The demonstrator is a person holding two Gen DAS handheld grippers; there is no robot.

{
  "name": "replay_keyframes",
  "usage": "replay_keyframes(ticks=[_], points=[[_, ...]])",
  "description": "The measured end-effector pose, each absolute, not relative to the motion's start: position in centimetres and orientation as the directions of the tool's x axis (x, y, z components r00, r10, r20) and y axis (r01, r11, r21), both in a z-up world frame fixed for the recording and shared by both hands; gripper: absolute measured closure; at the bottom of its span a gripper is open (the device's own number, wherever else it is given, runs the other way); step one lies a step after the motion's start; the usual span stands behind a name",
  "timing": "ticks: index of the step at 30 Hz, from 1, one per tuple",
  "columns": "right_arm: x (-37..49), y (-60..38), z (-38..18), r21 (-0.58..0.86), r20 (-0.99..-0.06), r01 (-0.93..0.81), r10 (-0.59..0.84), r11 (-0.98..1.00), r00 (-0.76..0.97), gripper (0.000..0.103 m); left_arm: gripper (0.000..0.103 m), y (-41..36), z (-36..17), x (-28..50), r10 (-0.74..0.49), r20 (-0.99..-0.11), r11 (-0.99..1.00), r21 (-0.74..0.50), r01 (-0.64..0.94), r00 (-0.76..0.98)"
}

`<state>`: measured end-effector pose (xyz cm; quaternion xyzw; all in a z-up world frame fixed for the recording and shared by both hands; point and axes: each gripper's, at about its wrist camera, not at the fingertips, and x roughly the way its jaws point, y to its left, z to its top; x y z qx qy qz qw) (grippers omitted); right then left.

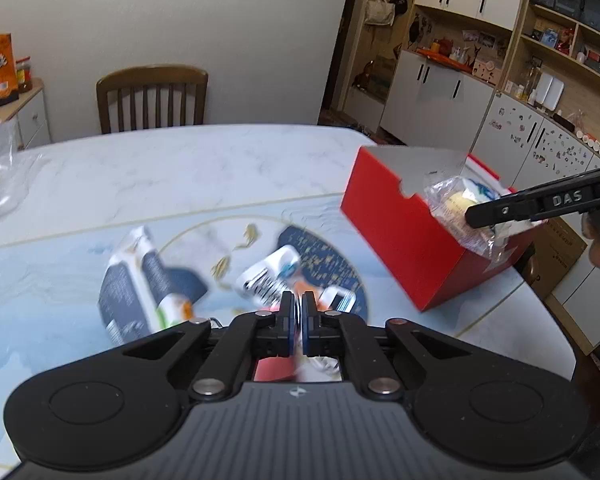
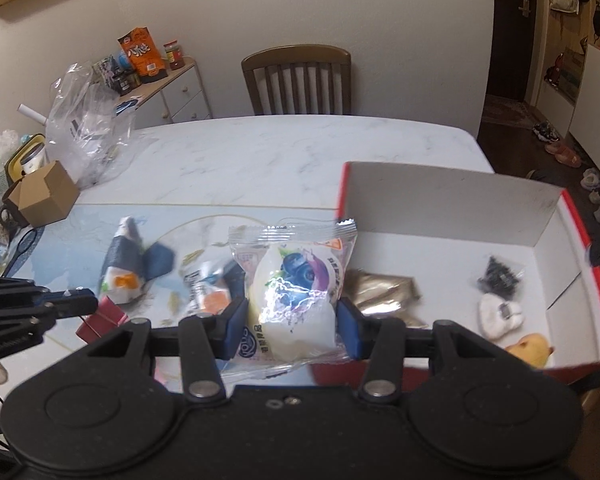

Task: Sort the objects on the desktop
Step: 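Carry the blueberry pack and pink binder clip over the red shoebox with both tools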

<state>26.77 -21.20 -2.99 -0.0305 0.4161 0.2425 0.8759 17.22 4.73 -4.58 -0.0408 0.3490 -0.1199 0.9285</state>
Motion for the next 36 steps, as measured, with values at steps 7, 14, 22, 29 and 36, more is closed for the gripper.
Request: replay_keyframes(ticks=[7, 14, 22, 29, 36], points=[[28.9, -23.9, -3.4, 0.158, -0.735, -0.435, 0.4, 0.886, 0.548, 0.056, 0.103, 2.2, -3.8, 18.8, -0.237, -0.631, 0.971, -0.145, 0.189, 0.739], [30.0, -26.1, -3.5, 0.171, -0.731, -0.437, 0.411, 0.883, 0.544, 0.055, 0.103, 2.0, -4.3, 19.0, -0.201, -0.645, 0.98, -0.129, 0.155, 0.738], [30.2, -26.8, -3.9, 0.183, -0.733, -0.452, 0.427, 0.873, 0.529, 0.055, 0.095, 3.4, -5.3, 18.2, -0.196, -0.687, 0.979, -0.098, 0.179, 0.7], [29.8, -26.5, -4.1, 0.171, -0.741, -0.448, 0.414, 0.878, 0.529, 0.055, 0.061, 4.0, -7.6, 18.2, -0.181, -0.747, 0.981, -0.088, 0.175, 0.639], [29.2, -26.2, -4.5, 0.166, -0.745, -0.43, 0.399, 0.887, 0.535, 0.055, 0.041, 3.5, -10.2, 20.3, -0.061, -0.808, 0.987, -0.136, -0.086, 0.586]])
